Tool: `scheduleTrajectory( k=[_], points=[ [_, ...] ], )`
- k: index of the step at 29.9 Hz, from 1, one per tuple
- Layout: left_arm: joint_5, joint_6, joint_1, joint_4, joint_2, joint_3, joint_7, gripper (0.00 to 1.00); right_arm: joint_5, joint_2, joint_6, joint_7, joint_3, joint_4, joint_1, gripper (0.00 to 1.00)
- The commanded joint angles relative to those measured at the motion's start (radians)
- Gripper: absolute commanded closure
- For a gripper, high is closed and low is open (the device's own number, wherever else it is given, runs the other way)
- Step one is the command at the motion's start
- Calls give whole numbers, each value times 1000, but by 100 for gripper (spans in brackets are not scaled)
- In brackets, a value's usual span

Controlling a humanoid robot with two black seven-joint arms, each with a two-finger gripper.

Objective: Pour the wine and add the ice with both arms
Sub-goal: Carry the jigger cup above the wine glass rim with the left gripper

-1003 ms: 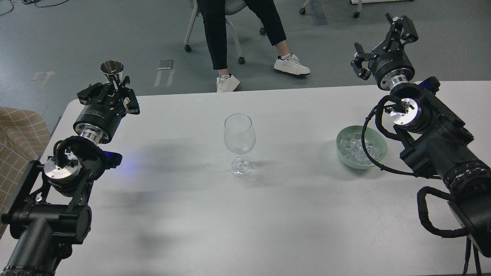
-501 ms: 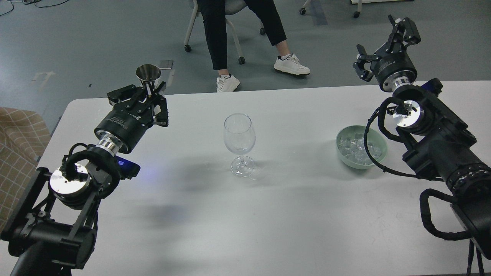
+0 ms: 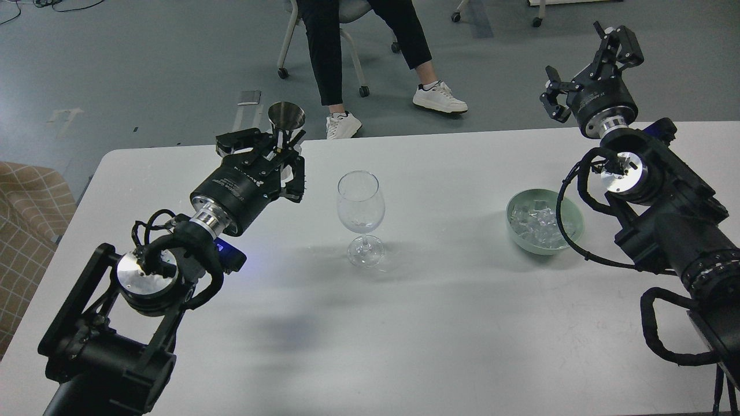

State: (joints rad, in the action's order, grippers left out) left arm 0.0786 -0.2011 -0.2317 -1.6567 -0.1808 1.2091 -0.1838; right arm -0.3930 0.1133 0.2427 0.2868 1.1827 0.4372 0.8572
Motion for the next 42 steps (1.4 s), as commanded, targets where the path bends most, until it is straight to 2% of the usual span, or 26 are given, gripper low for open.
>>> scheduleTrajectory(
  k=[1, 8, 17, 42],
  points=[
    [-57, -1, -1, 0, 29, -28, -9, 84, 2, 0, 0, 0, 0, 9, -3, 0],
    [-114, -1, -31, 3, 31, -40, -20, 84, 2, 0, 0, 0, 0, 14, -3, 0],
    [-227, 8, -55, 23, 15, -46, -65, 83, -1, 0, 0, 0, 0, 14, -4, 0],
    [-517, 8, -86, 35, 12, -63, -108, 83, -1, 6, 1, 0, 0, 29, -20, 0]
  ],
)
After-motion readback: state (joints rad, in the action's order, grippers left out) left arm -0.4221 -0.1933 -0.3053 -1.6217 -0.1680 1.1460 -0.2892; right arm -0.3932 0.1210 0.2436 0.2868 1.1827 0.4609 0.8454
